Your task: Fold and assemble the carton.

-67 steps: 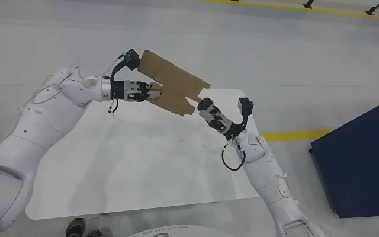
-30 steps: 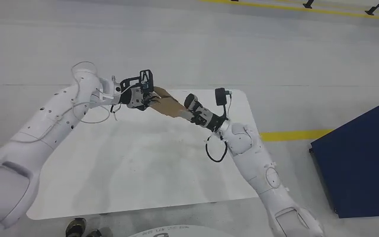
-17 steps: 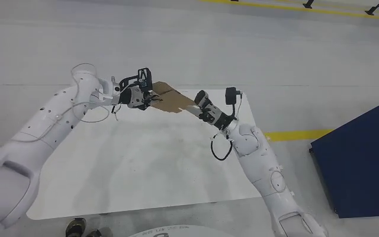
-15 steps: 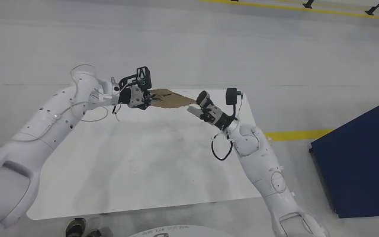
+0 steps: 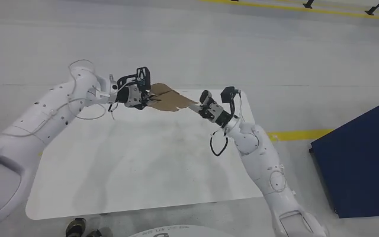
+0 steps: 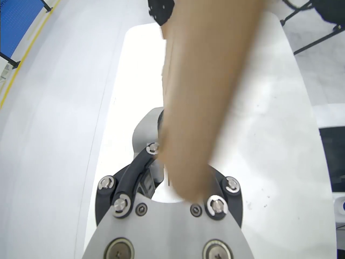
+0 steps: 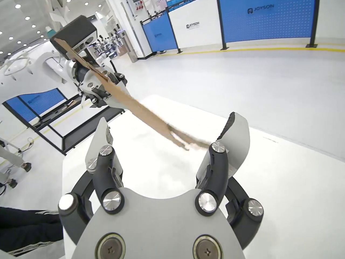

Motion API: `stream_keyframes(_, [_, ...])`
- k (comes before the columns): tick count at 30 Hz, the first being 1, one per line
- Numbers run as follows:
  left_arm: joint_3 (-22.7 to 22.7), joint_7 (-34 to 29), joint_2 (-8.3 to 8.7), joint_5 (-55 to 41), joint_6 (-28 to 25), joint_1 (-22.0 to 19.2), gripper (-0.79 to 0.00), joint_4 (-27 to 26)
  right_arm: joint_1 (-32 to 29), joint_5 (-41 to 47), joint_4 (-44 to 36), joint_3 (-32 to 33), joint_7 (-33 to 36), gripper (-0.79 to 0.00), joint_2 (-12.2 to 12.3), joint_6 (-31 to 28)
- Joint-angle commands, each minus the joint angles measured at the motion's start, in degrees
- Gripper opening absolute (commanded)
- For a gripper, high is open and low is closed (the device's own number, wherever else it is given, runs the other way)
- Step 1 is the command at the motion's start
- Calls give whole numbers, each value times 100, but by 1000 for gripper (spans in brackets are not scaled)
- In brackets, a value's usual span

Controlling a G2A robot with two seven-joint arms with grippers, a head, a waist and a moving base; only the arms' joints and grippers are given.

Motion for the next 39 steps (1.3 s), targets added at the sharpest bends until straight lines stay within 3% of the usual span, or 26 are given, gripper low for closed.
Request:
stream_keyframes(1, [24, 79, 19, 291, 0, -34, -785, -31, -101, -572, -168, 91, -118, -65, 23, 139])
stream_keyframes(5, [33, 216, 37, 716, 0, -44, -785, -124, -429, -1801, -719, 48, -377, -62, 37, 653])
stream_keyframes(8, [33, 308, 37, 971, 0, -31, -785, -224, -575, -2298, -985, -70, -408, -148, 35, 822])
stream_keyframes(13, [73, 491, 42, 1255, 0, 16, -785, -326, -509, -2455, -1104, -249, -113, -305, 40, 558])
stream_keyframes(14, [110, 544, 44, 1301, 0, 30, -785, -356, -494, -2422, -1106, -276, -72, -379, 42, 442])
stream_keyframes(21, [349, 899, 84, 1432, 0, -40, -785, -338, -454, -2410, -1115, -411, 191, -474, 49, 233])
stream_keyframes(22, [379, 940, 87, 1434, 0, -54, -785, -330, -449, -2407, -1114, -428, 235, -523, 51, 214])
stream_keyframes(23, [404, 987, 90, 1426, 0, -65, -785, -322, -444, -2401, -1114, -441, 281, -720, 53, 179])
stream_keyframes(24, [431, 1023, 93, 1427, 0, -79, -785, -310, -443, -2388, -1114, -447, 326, -785, 57, 138])
stream_keyframes(30, [572, 1175, 95, 1406, 0, -147, -785, -254, -437, -2255, -1136, -430, 671, -785, 92, -120])
stream_keyframes(32, [615, 1215, 95, 1420, 0, -169, -742, -240, -441, -2220, -1144, -418, 737, -785, 103, -185])
stream_keyframes(37, [694, 1362, 101, 1386, 0, -210, -489, -178, -467, -2148, -1163, -358, 801, -785, 131, -301])
stream_keyframes(39, [702, 1414, 107, 1373, 0, -250, -465, -145, -494, -2150, -1181, -333, 806, -785, 143, -335])
